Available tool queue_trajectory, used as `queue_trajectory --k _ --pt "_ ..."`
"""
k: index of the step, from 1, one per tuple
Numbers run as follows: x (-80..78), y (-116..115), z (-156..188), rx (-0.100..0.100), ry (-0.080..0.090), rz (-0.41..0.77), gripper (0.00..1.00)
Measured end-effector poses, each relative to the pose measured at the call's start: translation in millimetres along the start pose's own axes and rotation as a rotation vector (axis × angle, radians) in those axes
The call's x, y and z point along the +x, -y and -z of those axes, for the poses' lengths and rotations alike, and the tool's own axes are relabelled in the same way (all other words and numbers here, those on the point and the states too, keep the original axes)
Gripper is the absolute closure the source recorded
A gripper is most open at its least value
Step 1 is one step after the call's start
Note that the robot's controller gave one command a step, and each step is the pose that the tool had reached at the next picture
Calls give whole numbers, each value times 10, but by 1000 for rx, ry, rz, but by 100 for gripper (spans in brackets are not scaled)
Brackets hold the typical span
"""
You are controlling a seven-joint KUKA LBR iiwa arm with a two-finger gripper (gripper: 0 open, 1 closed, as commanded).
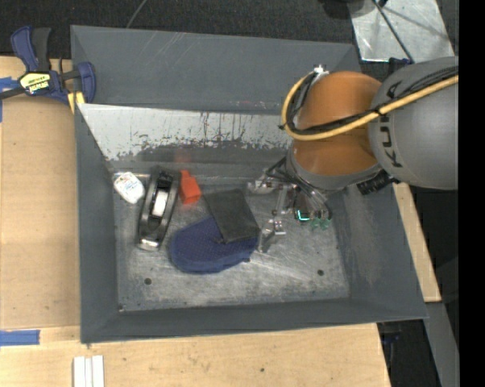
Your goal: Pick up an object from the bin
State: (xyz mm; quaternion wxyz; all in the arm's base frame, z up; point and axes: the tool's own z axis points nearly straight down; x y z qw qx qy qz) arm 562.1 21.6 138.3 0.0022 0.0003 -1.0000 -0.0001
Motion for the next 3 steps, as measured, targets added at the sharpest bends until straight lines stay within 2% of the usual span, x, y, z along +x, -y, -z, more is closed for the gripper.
queue_trajectory --k 1,2,3 --pt "-361 -362 -530 2 13 105 0" --pt "-341 -372 -544 1 3 106 100" --pt "-184 -222 1035 3 15 438 100"
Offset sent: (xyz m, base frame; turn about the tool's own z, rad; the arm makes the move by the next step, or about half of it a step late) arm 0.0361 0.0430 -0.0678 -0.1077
